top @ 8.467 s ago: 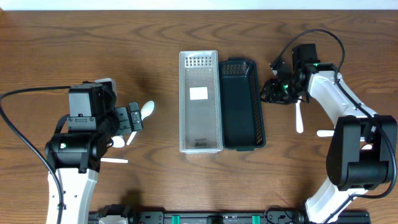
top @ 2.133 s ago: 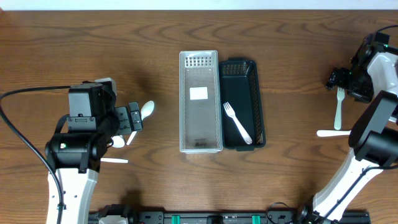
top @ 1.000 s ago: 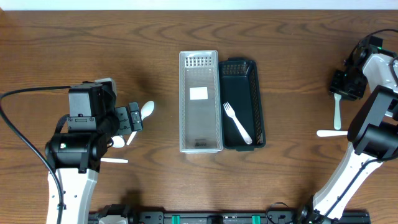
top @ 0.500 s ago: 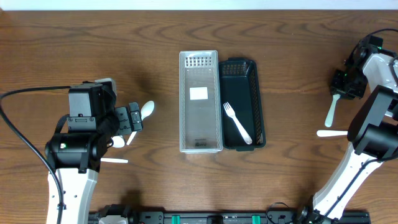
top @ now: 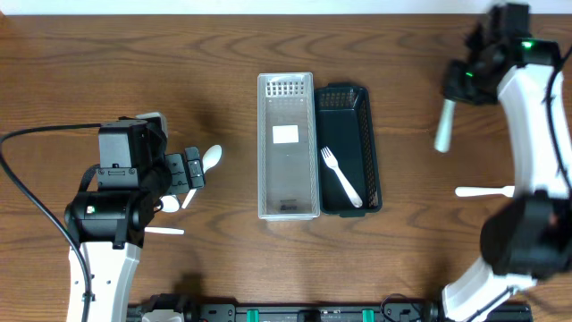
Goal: Pack container
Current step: 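Move right gripper to the second white fork and grasp it, then place the second fork into the dark green basket with right gripper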
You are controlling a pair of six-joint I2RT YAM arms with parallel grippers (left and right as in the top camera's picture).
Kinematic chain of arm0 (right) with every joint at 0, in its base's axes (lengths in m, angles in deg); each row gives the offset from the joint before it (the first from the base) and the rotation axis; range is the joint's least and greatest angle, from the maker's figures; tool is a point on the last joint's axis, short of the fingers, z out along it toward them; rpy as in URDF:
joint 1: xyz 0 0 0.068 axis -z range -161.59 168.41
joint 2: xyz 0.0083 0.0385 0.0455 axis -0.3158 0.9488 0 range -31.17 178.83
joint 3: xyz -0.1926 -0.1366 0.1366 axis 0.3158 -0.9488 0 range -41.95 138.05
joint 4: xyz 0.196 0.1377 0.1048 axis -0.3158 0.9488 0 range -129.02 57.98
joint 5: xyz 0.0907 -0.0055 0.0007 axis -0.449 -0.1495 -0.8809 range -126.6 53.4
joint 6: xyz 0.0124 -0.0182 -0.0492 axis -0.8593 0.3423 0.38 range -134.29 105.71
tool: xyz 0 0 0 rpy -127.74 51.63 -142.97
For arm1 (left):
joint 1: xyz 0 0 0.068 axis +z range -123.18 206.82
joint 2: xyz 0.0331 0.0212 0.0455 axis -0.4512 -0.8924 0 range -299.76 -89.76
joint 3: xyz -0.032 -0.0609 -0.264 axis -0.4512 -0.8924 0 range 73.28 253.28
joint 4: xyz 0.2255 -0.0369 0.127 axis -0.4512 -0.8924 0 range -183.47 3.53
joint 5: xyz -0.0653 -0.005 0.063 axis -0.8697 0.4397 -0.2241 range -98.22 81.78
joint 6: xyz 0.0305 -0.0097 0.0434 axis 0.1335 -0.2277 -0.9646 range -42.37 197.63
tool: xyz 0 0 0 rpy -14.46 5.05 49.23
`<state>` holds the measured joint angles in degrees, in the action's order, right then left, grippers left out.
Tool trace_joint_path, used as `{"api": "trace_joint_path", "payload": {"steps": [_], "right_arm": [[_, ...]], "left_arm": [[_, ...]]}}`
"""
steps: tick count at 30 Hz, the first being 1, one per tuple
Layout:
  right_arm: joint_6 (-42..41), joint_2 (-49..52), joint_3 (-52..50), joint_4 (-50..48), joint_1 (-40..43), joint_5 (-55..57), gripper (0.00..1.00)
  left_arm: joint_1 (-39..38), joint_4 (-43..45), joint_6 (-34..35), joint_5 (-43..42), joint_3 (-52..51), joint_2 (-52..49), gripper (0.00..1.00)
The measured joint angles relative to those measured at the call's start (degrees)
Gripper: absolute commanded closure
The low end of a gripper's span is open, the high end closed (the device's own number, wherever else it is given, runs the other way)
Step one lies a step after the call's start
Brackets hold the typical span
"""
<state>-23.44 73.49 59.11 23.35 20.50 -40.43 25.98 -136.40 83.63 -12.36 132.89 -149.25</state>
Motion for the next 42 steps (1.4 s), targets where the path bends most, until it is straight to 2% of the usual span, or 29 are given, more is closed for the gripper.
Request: {"api": "trace_joint_path", "payload": {"steps": [3,7,15,16,17,18,19,23,29,33,37,42], "right_arm": [[-2.5,-4.7,0.9,0.7,-9.1,-0.7,0.77],[-4.8,-3.9,0.8,1.3,-17.8,-1.1,0.77],[-7.7,4.9,-5.0,0.2,-25.6,-0.2,0.75],[-7.9,6.2,-6.1,-0.3,-26.0,-0.1,0.71],[-8.1,7.3,-7.0,-0.7,-26.3,0.0,0.59],[-8.5,8.7,-7.7,-0.8,-26.5,0.0,0.41],[-8.5,10.0,-8.2,-0.9,-26.8,0.2,0.33],[-8.6,11.6,-8.9,-2.2,-27.3,0.4,0.33],[-8.6,11.1,-7.6,-1.7,-27.0,0.9,0.36],[-11.0,7.3,-5.4,0.3,-24.3,3.6,0.37],[-16.0,-1.6,-4.0,0.2,-17.0,6.1,0.37],[-26.1,-11.4,-2.4,3.9,-2.8,8.7,0.34]], "left_arm": [[0.0,0.0,0.0,0.0,0.0,0.0,0.02],[0.0,0.0,0.0,0.0,0.0,0.0,0.02],[0.0,-0.5,0.0,0.0,0.0,0.0,0.02],[0.0,-0.5,0.0,0.0,0.0,0.0,0.02],[0.0,-0.5,0.0,0.0,0.0,0.0,0.02],[0.0,-0.5,0.0,0.0,0.0,0.0,0.02],[0.0,-0.5,0.0,0.0,0.0,0.0,0.02],[0.0,-0.5,0.0,0.0,0.0,0.0,0.02],[0.0,-0.6,0.0,0.0,0.0,0.0,0.02],[0.0,-0.6,0.0,0.0,0.0,0.0,0.02],[0.0,-0.6,0.0,0.0,0.0,0.0,0.02],[0.0,-0.7,0.0,0.0,0.0,0.0,0.02]]}}
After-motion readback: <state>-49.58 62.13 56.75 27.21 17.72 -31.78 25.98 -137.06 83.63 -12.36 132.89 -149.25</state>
